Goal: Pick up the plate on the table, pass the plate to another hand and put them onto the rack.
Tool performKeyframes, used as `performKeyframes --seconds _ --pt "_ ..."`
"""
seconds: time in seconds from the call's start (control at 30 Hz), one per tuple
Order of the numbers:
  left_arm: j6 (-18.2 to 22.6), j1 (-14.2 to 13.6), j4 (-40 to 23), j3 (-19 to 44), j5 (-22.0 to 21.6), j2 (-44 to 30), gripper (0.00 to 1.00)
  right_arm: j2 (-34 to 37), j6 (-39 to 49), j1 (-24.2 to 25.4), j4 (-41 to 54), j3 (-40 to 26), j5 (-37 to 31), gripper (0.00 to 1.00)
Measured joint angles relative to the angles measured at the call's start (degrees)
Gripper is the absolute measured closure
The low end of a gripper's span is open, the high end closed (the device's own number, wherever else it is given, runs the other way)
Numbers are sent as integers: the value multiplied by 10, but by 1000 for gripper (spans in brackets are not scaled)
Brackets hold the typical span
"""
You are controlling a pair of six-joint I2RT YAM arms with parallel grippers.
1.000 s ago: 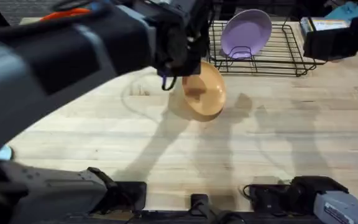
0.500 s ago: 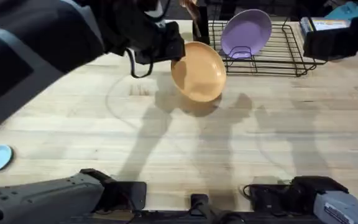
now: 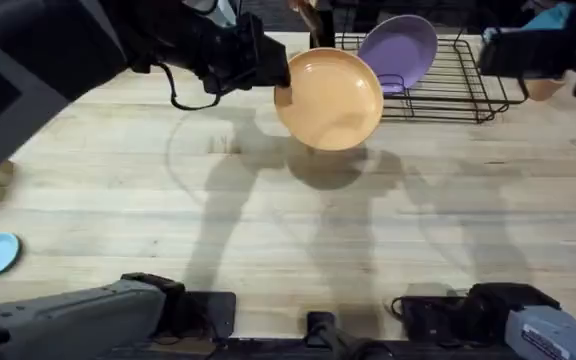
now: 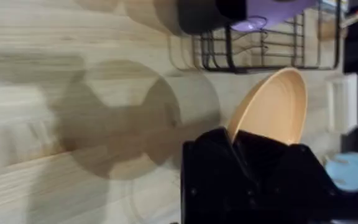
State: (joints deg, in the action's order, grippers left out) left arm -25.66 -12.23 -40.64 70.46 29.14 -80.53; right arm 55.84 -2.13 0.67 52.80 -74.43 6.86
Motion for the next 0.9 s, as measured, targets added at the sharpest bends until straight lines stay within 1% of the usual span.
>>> performKeyframes --seconds 0.1,0.27,0.37,0.57,0.9 --pt "1 0 5 0 14 0 958 22 -24 0 0 0 56 3" --pt "1 0 8 0 23 0 958 62 -42 0 0 0 162 4" --pt "1 0 10 0 26 0 958 82 -48 0 0 0 205 4" --pt "1 0 10 0 26 0 958 106 -72 0 0 0 240 4" --pt "1 0 10 0 27 0 959 109 -84 0 0 0 249 4"
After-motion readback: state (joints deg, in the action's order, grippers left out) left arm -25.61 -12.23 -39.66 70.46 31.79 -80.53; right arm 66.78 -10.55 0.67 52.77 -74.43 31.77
